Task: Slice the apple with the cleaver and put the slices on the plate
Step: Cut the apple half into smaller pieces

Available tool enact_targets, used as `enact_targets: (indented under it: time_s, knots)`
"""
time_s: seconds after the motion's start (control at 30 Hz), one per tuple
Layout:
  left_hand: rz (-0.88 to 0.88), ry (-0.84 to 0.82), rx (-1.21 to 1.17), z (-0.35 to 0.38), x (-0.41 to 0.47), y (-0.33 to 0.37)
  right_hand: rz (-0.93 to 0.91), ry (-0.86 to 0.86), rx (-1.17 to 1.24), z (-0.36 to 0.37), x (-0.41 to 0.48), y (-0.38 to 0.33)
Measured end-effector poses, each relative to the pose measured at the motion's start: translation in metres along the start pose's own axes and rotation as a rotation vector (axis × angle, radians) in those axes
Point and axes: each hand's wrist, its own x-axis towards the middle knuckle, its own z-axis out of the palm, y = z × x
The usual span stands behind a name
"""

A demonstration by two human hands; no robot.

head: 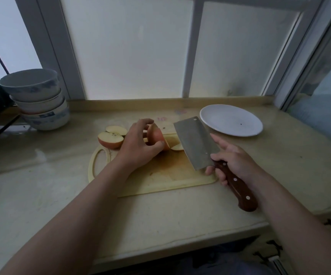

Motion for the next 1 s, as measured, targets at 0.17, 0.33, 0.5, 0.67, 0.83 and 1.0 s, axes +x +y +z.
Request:
enact_targets:
  time_s: [0.17, 0.33, 0.5, 0.67, 0.83, 1.0]
  knots:
    - [0.014, 0.026, 0.068, 0.002, 0.001, -0.001, -0.023, 0.002, 0.016, 0.004, 0.002, 0.005]
    - [0.108, 0.028, 0.117, 0.001, -0.004, 0.002, -0.058, -0.013, -0.013, 0.007, 0.002, 0.008]
    - [0.104, -0.032, -0.010, -0.002, -0.009, 0.010, -0.079, -0.026, -0.023, 0.008, 0.002, 0.008]
    - [0.089, 0.000, -0.027, -0.009, -0.010, 0.015, -0.080, -0.030, -0.052, 0.011, 0.001, 0.006]
    - [-0.011, -0.190, 0.032, -0.022, -0.008, 0.014, -0.077, -0.022, -0.063, 0.010, 0.001, 0.007]
    - [-0.047, -0.160, -0.007, -0.023, -0.008, 0.016, -0.073, -0.021, -0.070, 0.011, 0.001, 0.006]
